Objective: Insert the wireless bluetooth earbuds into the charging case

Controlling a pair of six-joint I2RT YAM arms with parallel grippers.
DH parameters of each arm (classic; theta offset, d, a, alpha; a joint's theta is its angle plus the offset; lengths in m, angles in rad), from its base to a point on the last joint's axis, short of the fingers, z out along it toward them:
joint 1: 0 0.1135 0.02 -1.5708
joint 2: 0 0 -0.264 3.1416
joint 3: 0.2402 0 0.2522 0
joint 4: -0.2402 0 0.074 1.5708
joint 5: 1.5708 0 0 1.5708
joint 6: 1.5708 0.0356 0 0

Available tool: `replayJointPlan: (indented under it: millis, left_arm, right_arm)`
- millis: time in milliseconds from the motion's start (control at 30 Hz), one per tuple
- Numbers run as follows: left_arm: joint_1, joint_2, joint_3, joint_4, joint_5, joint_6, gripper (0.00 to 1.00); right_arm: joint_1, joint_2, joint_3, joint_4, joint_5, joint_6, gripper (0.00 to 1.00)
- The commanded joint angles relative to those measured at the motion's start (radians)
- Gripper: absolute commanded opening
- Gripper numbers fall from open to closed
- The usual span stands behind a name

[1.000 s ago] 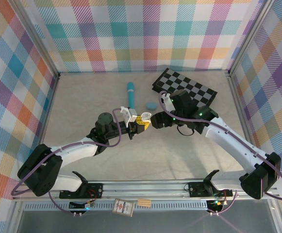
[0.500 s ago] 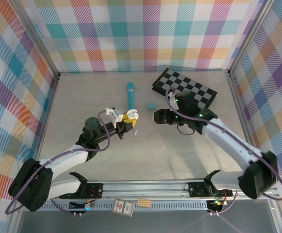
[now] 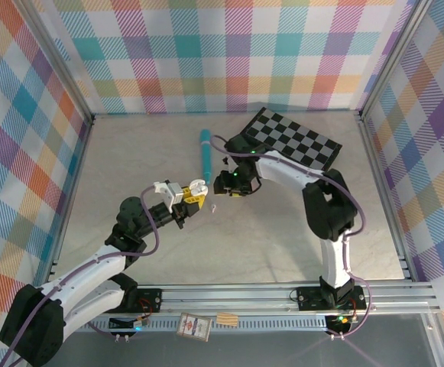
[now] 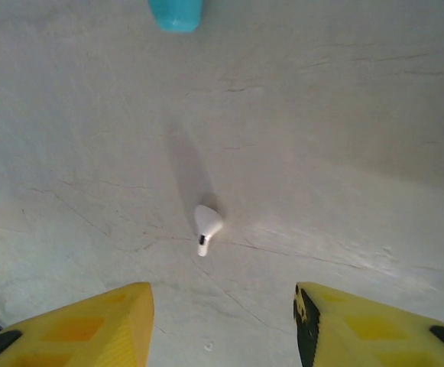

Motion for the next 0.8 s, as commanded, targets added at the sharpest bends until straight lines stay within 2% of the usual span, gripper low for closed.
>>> replayJointPlan:
  millis: [0, 233, 367, 767]
  left_arm:
    - [-0.014, 0.005, -0.012, 0.000, 0.026, 0.027, 0.00]
    - [-0.022, 0.023, -0.017, 0.007, 0.028, 0.033, 0.00]
    - [-0.022, 0.034, -0.016, 0.008, 0.028, 0.035, 0.00]
    - [-0.024, 0.048, -0.008, 0.013, 0.037, 0.032, 0.00]
  right_arm:
    - [0.028, 0.064, 0.088, -0.123, -0.018, -0.016, 0.49]
    - [0.048, 0.192, 0.211, -0.192, -0.020, -0.038, 0.40]
    - [0.053, 0.239, 0.249, -0.208, -0.033, -0.046, 0.38]
    - [0.061, 0.290, 0.258, -0.206, -0.058, -0.050, 0.30]
